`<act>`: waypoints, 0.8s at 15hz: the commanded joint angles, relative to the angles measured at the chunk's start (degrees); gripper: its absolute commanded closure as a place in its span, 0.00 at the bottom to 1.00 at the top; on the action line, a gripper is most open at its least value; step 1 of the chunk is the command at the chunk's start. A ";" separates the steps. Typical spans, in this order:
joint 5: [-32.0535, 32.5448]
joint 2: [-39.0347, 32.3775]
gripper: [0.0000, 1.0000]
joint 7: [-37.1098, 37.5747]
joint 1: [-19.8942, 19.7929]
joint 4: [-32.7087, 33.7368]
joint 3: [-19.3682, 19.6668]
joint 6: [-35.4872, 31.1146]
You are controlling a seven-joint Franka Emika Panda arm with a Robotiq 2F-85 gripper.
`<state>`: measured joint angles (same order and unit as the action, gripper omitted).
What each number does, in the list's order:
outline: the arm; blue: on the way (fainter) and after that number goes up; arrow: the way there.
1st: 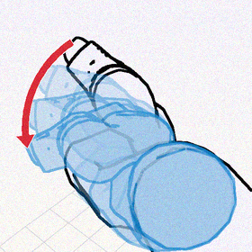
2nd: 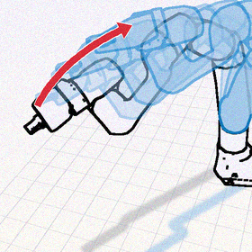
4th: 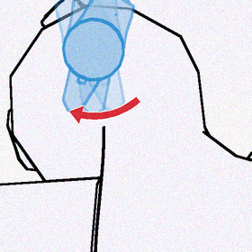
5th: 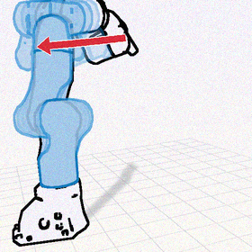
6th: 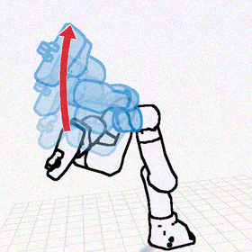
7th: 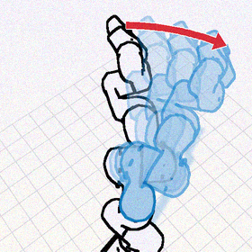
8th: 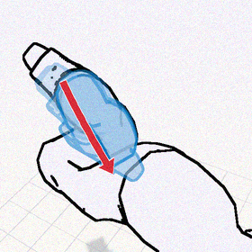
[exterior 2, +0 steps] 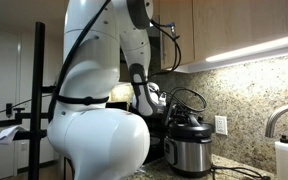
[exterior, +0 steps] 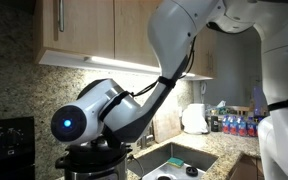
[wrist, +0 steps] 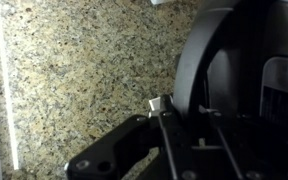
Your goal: Pick up the lid from the cooker and put it on the counter
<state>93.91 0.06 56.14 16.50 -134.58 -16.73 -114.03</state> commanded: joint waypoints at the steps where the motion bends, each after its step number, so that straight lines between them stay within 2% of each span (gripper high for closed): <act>1: -0.76 -0.63 0.93 -1.19 -0.23 -1.72 0.32 2.59; 12: -4.21 1.59 0.93 -5.40 -0.15 -0.81 0.26 5.70</act>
<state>90.73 0.14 53.98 16.83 -134.42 -17.03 -112.14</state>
